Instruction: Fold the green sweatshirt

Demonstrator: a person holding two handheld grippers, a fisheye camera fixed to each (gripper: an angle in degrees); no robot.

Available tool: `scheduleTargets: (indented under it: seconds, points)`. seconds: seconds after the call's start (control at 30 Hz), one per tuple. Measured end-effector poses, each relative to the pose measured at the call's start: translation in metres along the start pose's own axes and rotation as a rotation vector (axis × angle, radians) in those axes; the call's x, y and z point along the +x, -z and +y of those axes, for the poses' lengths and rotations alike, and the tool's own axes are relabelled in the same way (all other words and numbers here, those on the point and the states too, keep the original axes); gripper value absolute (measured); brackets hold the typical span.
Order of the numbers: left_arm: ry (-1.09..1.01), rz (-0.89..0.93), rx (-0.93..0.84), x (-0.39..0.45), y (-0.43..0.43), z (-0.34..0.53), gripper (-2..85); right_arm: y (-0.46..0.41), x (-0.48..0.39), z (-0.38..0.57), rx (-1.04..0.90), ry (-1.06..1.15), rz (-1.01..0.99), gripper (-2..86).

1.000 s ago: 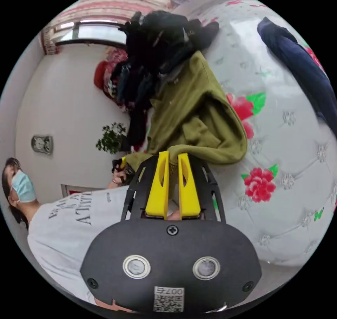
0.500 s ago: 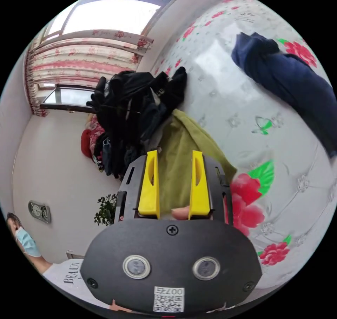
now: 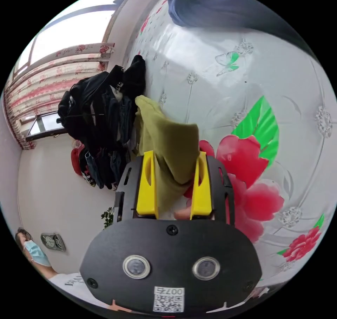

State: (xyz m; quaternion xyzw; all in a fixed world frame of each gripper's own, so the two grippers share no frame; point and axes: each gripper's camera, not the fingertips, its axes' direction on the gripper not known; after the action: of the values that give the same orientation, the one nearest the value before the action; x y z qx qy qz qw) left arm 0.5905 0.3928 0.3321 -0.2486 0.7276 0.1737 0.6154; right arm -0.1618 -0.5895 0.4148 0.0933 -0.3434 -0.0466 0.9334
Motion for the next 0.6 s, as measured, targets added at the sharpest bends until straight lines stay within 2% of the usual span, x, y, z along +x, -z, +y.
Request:
scheduleTargets:
  seconds: [0.03, 0.1, 0.17, 0.2, 0.27, 0.37, 0.47, 0.6]
  points:
    - [0.008, 0.003, -0.006, -0.002, -0.002, -0.001, 11.6, -0.005, -0.010, -0.008, 0.011, -0.020, 0.006, 10.7]
    - [0.054, 0.050, -0.026, -0.010, -0.004, -0.004, 11.3, -0.011, -0.047, -0.015, 0.001, 0.086, -0.010, 9.5]
    - [0.059, 0.063, -0.028, -0.013, 0.000, -0.003, 11.1, -0.026, -0.133, -0.003, -0.081, 0.401, 0.031, 8.2]
    - [0.050, 0.065, -0.021, -0.014, 0.005, -0.001, 11.0, -0.031, -0.157, 0.005, -0.104, 0.489, 0.042, 8.0]
    - [0.049, 0.077, -0.011, -0.018, 0.013, 0.004, 10.9, -0.061, -0.246, 0.055, -0.233, 0.831, 0.076, 7.6]
    - [0.050, 0.111, 0.020, -0.029, 0.027, 0.015, 11.1, -0.117, -0.313, 0.143, -0.420, 1.168, 0.096, 8.1]
    - [0.048, 0.157, 0.032, -0.040, 0.033, 0.027, 11.8, -0.183, -0.326, 0.220, -0.603, 1.321, 0.084, 9.4]
    - [0.032, 0.240, 0.004, -0.053, 0.032, 0.044, 13.6, -0.257, -0.302, 0.259, -0.912, 1.249, 0.079, 10.8]
